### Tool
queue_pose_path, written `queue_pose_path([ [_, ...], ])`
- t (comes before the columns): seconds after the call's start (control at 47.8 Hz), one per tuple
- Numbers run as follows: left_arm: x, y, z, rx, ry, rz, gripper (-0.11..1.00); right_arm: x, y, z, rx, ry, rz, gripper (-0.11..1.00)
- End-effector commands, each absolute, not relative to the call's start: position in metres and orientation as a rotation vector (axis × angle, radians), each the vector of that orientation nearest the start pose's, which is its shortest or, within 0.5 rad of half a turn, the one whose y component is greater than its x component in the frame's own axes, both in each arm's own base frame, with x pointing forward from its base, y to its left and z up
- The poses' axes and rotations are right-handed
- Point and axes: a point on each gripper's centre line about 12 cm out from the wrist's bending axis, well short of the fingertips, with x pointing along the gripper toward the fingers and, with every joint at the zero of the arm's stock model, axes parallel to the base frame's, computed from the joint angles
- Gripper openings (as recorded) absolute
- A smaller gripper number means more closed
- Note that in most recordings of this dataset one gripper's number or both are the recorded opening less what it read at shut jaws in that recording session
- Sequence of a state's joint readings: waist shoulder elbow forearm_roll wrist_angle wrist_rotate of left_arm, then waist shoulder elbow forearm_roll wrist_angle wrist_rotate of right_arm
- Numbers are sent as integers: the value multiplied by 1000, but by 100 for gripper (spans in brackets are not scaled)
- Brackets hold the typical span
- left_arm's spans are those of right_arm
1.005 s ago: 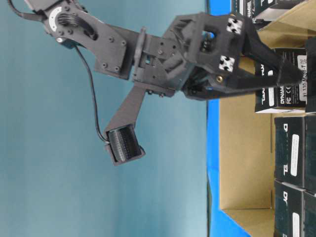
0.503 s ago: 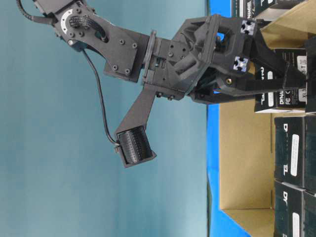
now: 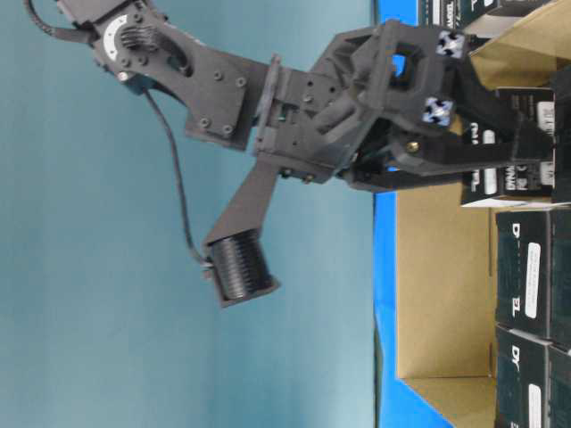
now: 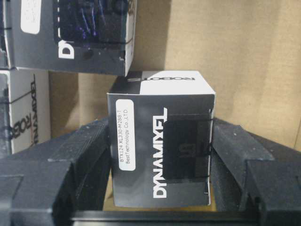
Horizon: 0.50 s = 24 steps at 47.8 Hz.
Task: Pick the box from inside the cardboard box.
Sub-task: 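Carry the held black box right and lower it into the white tray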
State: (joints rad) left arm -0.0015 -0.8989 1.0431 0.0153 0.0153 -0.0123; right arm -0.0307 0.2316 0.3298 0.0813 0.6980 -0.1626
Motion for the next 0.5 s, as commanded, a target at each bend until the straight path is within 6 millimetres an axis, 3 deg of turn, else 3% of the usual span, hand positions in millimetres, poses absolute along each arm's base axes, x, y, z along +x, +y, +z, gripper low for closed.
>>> queue_pose_path([
  [0.0,218,0,310,3,126,0,-3,423,-12,159,-27,1213,71,63],
  [0.272,216,0,313,3,115,-2,-3,421,-27,226,-7,1169,47,63],
  [0.482,216,-2,314,3,110,-8,-3,393,-36,278,6,1142,27,63],
])
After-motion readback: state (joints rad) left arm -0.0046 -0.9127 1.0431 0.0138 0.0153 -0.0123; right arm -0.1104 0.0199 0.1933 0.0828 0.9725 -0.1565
